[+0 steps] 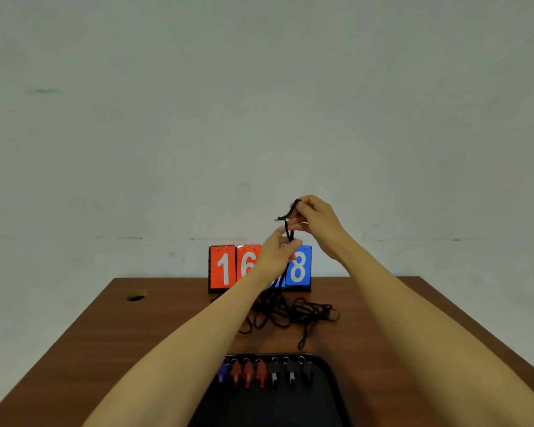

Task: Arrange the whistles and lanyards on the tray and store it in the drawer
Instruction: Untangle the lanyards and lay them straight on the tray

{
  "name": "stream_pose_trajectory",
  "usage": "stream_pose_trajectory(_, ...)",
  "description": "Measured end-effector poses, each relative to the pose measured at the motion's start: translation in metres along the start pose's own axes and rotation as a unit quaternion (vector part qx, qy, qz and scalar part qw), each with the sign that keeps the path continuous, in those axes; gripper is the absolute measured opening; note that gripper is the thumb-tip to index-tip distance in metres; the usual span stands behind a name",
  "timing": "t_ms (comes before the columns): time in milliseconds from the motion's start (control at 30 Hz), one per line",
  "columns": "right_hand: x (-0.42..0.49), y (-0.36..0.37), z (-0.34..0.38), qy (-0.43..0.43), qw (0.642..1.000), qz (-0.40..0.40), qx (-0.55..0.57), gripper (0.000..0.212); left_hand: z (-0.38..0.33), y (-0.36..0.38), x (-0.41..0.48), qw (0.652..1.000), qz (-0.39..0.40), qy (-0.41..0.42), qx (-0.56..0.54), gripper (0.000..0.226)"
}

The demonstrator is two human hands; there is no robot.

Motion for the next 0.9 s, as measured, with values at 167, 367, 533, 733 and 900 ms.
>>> stream_pose_trajectory(167, -0.016, -0.025, 0.009, 0.005, 0.996, -0.085, -0.016, 0.019, -0.021, -0.014, -0.008, 0.997, -0.041, 0.017, 0.055, 0.024)
stream_pose_trajectory(367, -0.038, -0.042, -0.003, 0.112, 0.988, -0.04, 0.102, 0.018, -0.048, -0.039, -0.02, 0.989, -0.066, 0.055, 0.117, 0.024)
stream_pose_trajectory(533, -0.052, -0.037, -0.022, 0.129, 0.989, 0.047, -0.048, 0.028, -0.056, -0.05, -0.033, 0.984, -0.09, 0.058, 0.142, 0.022)
stream_pose_trajectory(733, -0.063, -0.02, -0.027, 0.081, 0.978, 0.05, -0.185, 0.041, -0.055, -0.046, -0.047, 0.977, -0.09, 0.062, 0.18, 0.023)
stream_pose_trajectory(900, -0.067, -0.003, -0.032, 0.06, 0.957, 0.022, -0.283, 0.047, -0.054, -0.047, -0.058, 0.976, -0.095, 0.061, 0.188, 0.025)
Point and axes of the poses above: each hand's wrist, its own x-axis towards the middle knuckle, its own y-axis out of the palm, z = x × y, the point moved 3 cm from there along x, towards the middle knuckle, and after that the axes turned 8 degrees about y, right-handed, at the moved point
